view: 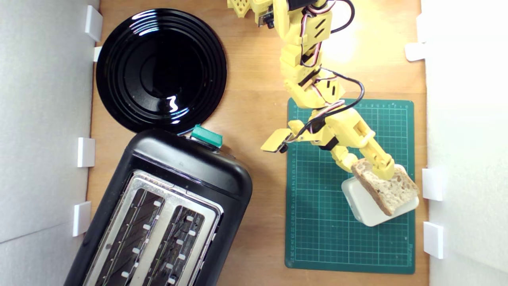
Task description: Pick bread and place in toaster
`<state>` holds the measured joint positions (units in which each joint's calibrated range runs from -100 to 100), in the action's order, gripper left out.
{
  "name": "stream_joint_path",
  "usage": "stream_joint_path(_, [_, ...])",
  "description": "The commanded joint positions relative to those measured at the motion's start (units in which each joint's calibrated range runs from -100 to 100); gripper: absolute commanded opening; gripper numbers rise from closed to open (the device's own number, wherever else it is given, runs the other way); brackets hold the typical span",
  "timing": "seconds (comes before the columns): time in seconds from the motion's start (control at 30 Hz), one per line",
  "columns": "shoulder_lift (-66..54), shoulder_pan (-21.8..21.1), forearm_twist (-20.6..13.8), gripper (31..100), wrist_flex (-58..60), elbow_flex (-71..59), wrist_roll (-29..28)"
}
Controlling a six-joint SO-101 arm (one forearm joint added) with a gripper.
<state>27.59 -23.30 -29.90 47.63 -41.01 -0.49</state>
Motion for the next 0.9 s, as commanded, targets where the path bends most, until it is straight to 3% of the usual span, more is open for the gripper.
stream_joint_path(0.0, [-0.6, -0.9, 0.6, 87.5, 1.4, 2.5, 0.3])
stream_joint_path(0.1, [-0.6, -0.9, 0.6, 82.0, 1.4, 2.5, 0.3])
stream_joint_path(0.13, [-0.7, -0.9, 0.6, 72.5, 1.4, 2.4, 0.0])
stream_joint_path(0.33, [-0.8, -0.9, 0.6, 64.7, 1.4, 2.3, 0.0])
stream_joint_path(0.37, [-0.9, -0.9, 0.6, 60.1, 1.3, 2.2, -0.1])
stream_joint_path(0.87, [-4.5, -0.2, 0.5, 57.4, 0.8, 1.7, -0.2])
